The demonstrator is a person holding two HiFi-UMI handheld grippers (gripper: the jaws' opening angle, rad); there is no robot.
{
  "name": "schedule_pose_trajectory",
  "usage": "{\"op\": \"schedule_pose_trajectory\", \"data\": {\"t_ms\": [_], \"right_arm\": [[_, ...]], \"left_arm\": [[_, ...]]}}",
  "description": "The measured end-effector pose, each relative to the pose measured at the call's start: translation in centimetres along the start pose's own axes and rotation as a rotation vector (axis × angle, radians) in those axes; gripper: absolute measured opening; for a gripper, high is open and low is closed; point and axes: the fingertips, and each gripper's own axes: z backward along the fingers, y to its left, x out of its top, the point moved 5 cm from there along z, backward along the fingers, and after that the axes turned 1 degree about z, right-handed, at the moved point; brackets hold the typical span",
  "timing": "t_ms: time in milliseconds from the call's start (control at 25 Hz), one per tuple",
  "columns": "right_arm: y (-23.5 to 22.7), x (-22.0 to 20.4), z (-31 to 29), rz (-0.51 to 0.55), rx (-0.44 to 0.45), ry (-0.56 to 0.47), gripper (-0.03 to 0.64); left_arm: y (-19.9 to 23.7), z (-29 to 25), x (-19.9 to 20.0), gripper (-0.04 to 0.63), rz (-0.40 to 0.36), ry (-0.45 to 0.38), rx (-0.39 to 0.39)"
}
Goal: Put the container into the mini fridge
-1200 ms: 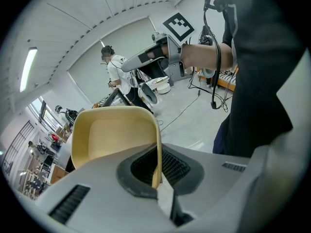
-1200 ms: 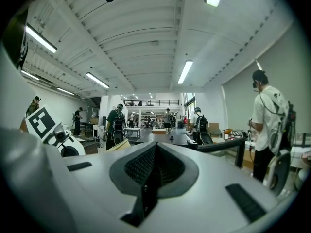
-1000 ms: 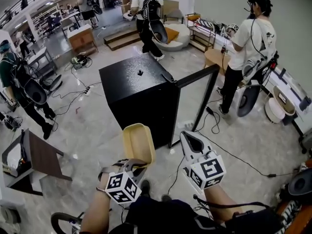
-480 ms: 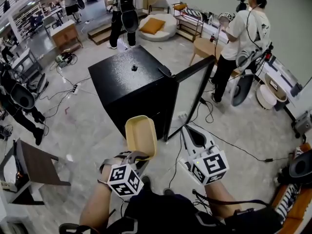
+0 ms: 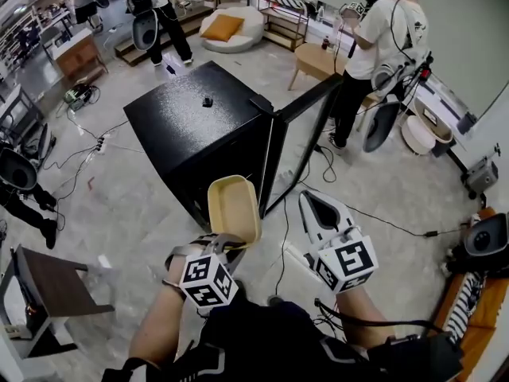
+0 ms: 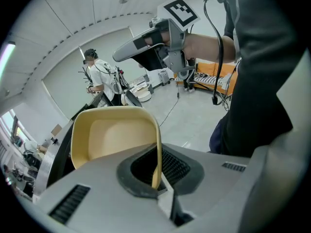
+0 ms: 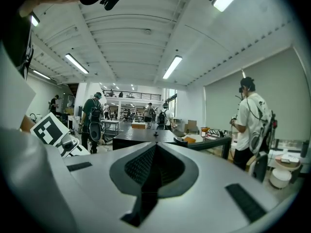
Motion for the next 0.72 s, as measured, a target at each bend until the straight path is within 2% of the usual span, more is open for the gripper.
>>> {"op": "schedule_pose_trajectory", "data": {"t_ms": [240, 480, 720], "right_arm": [[0.7, 0.3, -0.7, 0.007, -0.058, -0.003, 0.015], [0.8, 0.3, -1.4, 0.001, -0.081, 0.002, 0.015], [-0.6, -0.1, -3.1, -0.009, -0.063, 0.008, 0.014]], "left_arm": [[1.6, -1.7, -2.3, 0.011, -0.056, 0.005, -0.019], [2.6, -2.5, -3.2, 0.011, -0.051, -0.008, -0.052], [4.4, -4.5, -3.5, 0.011, -0.015, 0.009, -0.044]]}}
